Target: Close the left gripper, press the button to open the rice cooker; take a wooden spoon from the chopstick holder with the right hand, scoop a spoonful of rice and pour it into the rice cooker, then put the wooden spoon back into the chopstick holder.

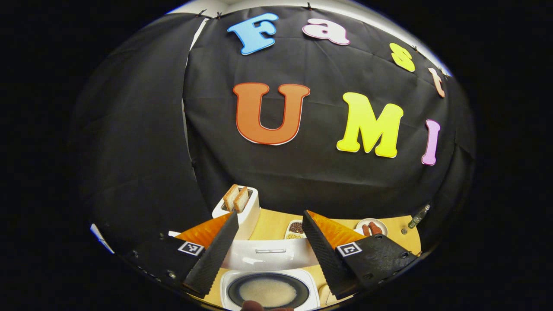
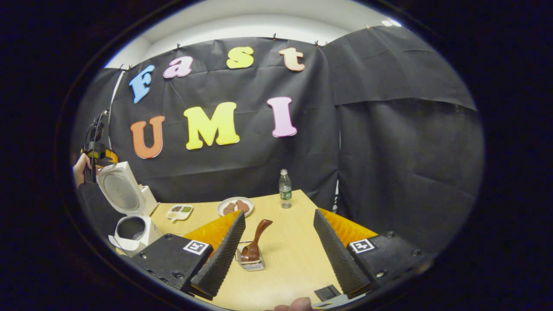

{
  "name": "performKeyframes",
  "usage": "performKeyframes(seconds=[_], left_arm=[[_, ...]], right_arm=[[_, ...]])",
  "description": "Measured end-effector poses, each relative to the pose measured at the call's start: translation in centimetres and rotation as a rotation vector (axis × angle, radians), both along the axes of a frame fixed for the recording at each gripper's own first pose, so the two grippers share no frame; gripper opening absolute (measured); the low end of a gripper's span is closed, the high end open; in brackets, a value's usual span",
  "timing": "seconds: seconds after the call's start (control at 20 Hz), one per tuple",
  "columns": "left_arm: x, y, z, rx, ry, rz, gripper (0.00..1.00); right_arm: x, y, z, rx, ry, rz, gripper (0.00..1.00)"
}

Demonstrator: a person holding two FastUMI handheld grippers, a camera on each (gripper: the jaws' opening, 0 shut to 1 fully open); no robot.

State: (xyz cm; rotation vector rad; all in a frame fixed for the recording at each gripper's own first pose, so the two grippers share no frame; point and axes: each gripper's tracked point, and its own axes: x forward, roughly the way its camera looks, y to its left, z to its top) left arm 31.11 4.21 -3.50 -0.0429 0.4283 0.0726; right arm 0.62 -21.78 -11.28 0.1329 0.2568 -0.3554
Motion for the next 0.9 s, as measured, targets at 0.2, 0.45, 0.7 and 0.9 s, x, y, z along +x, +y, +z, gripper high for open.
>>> performKeyframes(seconds=[0.2,0.45,0.7,0.9], left_arm=[[-3.2,-0.6,-0.6,0.009,0.033,-0.004,0.97],[-9.8,-2.1,-3.3,-0.022,0.113,-0.022,0.97],[-15.4,-4.2,-8.7,-0.058,0.203,-0.046,0.96],[-17.7,-4.3,-12.1,-0.106,0.268,-0.022,0.96]], right_arm=[[2.2,2.6,0.5,0.010,-0.023,0.081,1.00],[4.4,6.8,-0.6,0.018,-0.019,0.230,0.99],[5.6,10.6,-0.9,0.070,-0.027,0.339,0.99],[5.8,11.3,-0.2,0.037,-0.028,0.369,1.00]])
